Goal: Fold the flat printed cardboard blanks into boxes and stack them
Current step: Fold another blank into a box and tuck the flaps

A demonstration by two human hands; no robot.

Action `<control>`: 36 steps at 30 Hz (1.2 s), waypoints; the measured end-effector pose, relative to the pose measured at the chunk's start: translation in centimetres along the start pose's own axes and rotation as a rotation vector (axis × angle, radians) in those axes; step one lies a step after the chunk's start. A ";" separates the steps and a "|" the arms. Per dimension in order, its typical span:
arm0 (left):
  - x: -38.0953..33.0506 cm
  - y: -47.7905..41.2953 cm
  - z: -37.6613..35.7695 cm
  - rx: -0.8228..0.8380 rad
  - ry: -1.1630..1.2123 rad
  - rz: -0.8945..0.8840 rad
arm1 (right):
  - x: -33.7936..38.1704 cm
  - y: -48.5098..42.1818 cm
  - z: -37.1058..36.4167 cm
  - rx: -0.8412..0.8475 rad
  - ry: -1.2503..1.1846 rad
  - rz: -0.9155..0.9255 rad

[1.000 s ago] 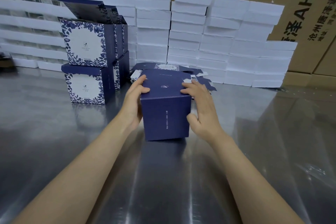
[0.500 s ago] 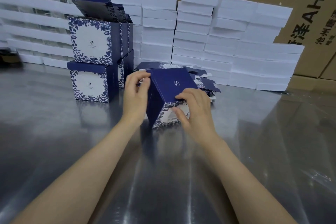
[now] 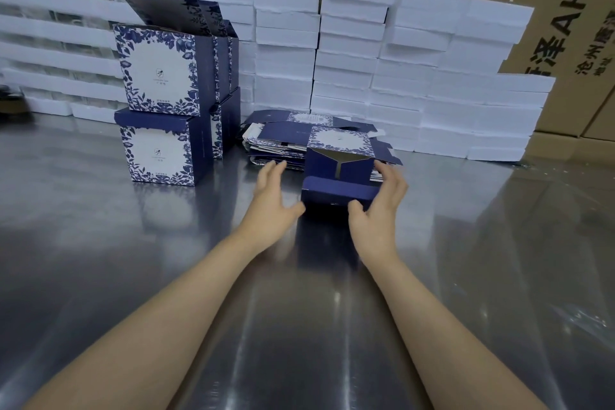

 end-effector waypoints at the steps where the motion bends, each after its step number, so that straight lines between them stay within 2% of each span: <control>1: 0.7 0.0 -0.5 0.082 -0.059 0.060 | -0.5 -0.1 0.0 0.034 -0.052 -0.059; 4: 1.7 -0.3 -1.5 0.211 -0.131 0.146 | -1.2 -0.4 -0.5 0.075 -0.127 -0.123; 8: 1.2 -0.4 -1.8 0.201 -0.154 0.042 | -1.6 -0.4 -1.3 0.126 -0.130 -0.106; 11: 1.3 -0.6 -1.7 0.173 -0.236 -0.003 | -1.8 -0.5 -1.1 0.103 -0.097 -0.101; 13: 1.3 -0.6 -1.1 0.079 -0.207 -0.027 | -1.6 -0.5 -0.7 0.066 -0.107 -0.094; 16: 0.1 -0.3 0.1 -0.043 -0.032 -0.170 | -0.8 -0.4 -0.1 -0.002 -0.154 -0.043; 19: -1.0 0.1 1.5 -0.236 0.090 -0.184 | 0.9 -0.2 0.8 -0.068 -0.156 0.140; 21: -1.8 0.5 2.4 -0.342 0.108 -0.168 | 1.9 -0.1 0.8 -0.003 -0.194 0.293; 23: -2.9 1.1 3.0 -0.445 0.069 -0.163 | 2.5 -0.1 0.5 0.102 -0.228 0.368; 26: -4.6 1.8 4.0 -0.590 0.058 -0.162 | 2.7 0.0 0.7 0.068 -0.077 0.389; 31: -6.6 2.3 4.3 -0.506 -0.077 -0.292 | 2.9 -0.2 0.9 -0.060 -0.033 0.322; 34: -4.9 1.7 3.5 -0.395 -0.161 -0.193 | 2.2 -0.3 0.6 0.003 0.032 0.260; 36: -3.7 1.3 3.0 -0.337 -0.127 -0.172 | 2.0 -0.5 0.3 0.045 0.089 0.235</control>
Point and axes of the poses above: each hand's wrist, its own y-axis away from the middle knuckle, its own z-axis out of the back of the hand, x = y × z, the point moved 4 cm from there along -y, towards the middle knuckle, and after that the axes turned 6 degrees about x, right-handed, at the moved point
